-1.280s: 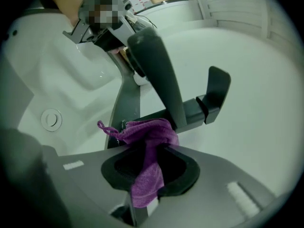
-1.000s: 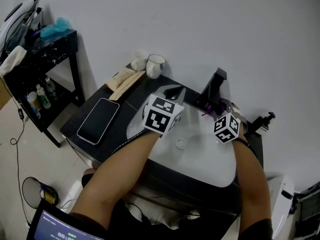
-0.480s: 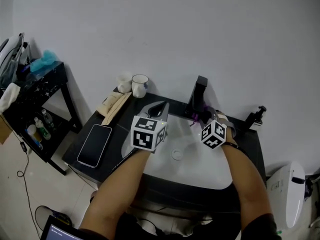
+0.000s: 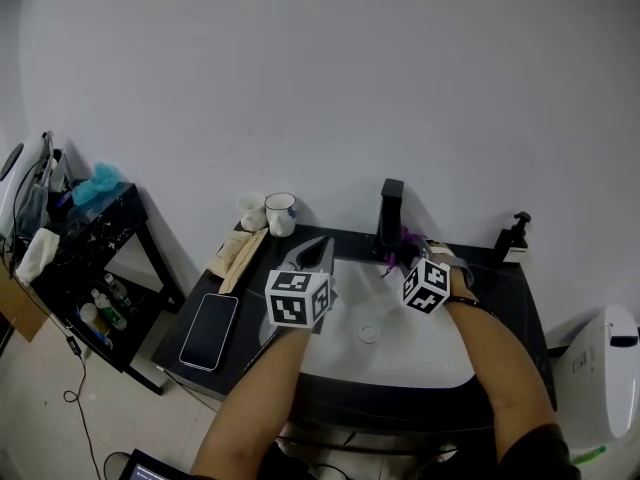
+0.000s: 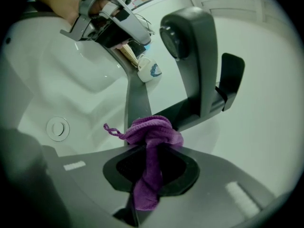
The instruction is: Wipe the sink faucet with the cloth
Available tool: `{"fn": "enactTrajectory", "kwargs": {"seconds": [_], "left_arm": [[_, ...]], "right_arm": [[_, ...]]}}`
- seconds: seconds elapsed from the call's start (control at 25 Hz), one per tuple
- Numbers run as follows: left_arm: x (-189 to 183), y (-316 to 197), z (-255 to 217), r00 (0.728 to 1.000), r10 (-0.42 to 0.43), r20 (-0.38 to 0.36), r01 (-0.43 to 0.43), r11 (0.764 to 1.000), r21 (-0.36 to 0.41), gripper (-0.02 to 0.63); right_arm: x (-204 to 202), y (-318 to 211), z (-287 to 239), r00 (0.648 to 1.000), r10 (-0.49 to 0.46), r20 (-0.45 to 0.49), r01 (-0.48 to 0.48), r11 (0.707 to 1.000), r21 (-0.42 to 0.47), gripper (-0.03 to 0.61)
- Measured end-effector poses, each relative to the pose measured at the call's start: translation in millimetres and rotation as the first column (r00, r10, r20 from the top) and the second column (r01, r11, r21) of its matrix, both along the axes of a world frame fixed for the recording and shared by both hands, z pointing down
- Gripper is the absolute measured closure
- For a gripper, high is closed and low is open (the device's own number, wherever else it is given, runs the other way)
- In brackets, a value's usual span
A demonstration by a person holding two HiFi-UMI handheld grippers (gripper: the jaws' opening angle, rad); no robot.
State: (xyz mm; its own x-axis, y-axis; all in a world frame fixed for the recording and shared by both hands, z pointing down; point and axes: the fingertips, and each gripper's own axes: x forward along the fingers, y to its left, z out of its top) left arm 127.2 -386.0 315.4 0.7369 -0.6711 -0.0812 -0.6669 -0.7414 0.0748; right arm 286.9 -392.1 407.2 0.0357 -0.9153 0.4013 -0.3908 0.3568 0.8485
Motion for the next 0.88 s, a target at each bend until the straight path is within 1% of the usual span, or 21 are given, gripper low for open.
{"fn": "enactTrajectory", "kwargs": {"seconds": [0.16,0.24,0.32,0.4,0.48,0.52,0.56,0.6,0.64,0.68,0.72,0.8,0.84,0.88], "left_arm": [[-5,-4,-3,1.0,-0.011,-0.018,0.011,1.0,-0.004,0.595],[-7,-6,-4,1.0,-0.013,-0.028,0.013,1.0,-0.01,0.596],[-9,-5,-5,0.999,-0.019,-0.035,0.019,1.0,-0.011,0.595],[-15,-4,-5,0.999,-0.035,-0.039,0.034,0.999,-0.009,0.597],[-23,-6,-7,0.997,-0.058,-0.054,0.057,0.998,-0.008,0.595],[-27,-7,-9,0.996,-0.069,-0.065,0.068,0.998,-0.01,0.596],[-30,-9,-10,0.994,-0.078,-0.078,0.077,0.997,-0.015,0.596],[-33,-10,-11,0.992,-0.087,-0.091,0.085,0.996,-0.023,0.597],[-36,-12,-11,0.99,-0.094,-0.104,0.092,0.995,-0.031,0.596],[-38,-13,-12,0.988,-0.103,-0.115,0.099,0.994,-0.039,0.596],[-41,-14,-12,0.986,-0.113,-0.125,0.108,0.993,-0.044,0.597],[-48,-16,-14,0.981,-0.136,-0.141,0.131,0.99,-0.046,0.595],[-51,-17,-16,0.977,-0.15,-0.149,0.145,0.989,-0.042,0.597],[-55,-17,-19,0.974,-0.164,-0.159,0.159,0.986,-0.038,0.595]], "right_arm": [[-14,14,2,0.999,-0.041,0.002,0.041,0.999,-0.029,0.512],[-21,26,-2,0.998,-0.061,0.026,0.062,0.998,-0.03,0.497],[-32,40,-6,0.995,-0.078,0.067,0.08,0.997,-0.021,0.499],[-49,54,-9,0.986,-0.094,0.135,0.096,0.995,-0.01,0.499],[-69,63,-13,0.965,-0.109,0.237,0.112,0.994,0.003,0.5],[-79,66,-16,0.946,-0.111,0.304,0.114,0.993,0.007,0.5],[-89,69,-19,0.917,-0.104,0.385,0.109,0.994,0.009,0.5],[-97,70,-22,0.874,-0.091,0.477,0.097,0.995,0.011,0.5],[-103,69,-25,0.816,-0.07,0.574,0.078,0.997,0.012,0.5],[-109,67,-27,0.744,-0.044,0.667,0.052,0.999,0.008,0.5],[-113,63,-28,0.662,-0.016,0.749,0.023,1.0,0.002,0.5],[-118,55,-30,0.487,0.032,0.873,-0.046,0.999,-0.011,0.503],[-119,50,-31,0.391,0.05,0.919,-0.086,0.996,-0.018,0.503],[-118,45,-30,0.285,0.066,0.956,-0.126,0.992,-0.031,0.505]]}}
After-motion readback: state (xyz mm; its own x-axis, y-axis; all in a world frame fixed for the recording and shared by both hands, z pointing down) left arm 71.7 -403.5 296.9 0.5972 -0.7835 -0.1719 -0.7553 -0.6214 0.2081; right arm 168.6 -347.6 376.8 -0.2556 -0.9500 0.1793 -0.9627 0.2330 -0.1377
